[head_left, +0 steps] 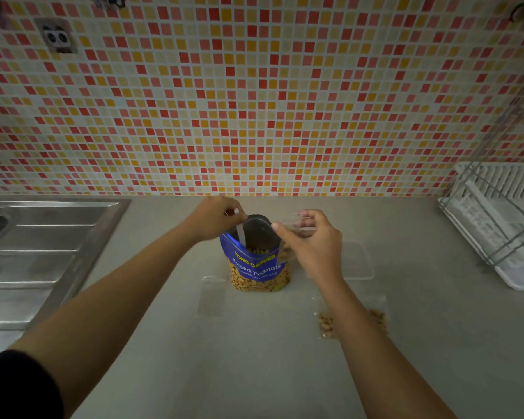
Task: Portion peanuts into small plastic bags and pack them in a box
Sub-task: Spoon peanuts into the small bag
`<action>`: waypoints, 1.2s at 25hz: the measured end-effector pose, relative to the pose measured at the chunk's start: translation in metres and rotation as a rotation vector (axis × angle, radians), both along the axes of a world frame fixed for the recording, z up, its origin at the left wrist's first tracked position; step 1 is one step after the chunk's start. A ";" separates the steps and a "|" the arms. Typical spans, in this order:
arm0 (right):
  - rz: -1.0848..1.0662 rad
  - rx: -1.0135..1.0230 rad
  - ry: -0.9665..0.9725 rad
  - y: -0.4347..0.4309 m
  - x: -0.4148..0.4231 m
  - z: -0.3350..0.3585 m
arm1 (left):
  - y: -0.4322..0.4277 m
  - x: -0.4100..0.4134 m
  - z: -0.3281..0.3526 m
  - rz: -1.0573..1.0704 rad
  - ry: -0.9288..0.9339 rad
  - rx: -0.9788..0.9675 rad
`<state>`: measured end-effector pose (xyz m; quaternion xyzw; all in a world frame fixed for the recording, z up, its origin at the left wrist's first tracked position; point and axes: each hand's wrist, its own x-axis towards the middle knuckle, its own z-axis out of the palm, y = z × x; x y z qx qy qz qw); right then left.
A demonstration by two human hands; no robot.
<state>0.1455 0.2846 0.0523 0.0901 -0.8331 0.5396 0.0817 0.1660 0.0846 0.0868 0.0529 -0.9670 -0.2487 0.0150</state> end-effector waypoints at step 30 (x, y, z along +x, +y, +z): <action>0.512 -0.177 -0.489 0.067 -0.020 -0.015 | 0.138 0.062 -0.079 0.310 0.142 1.173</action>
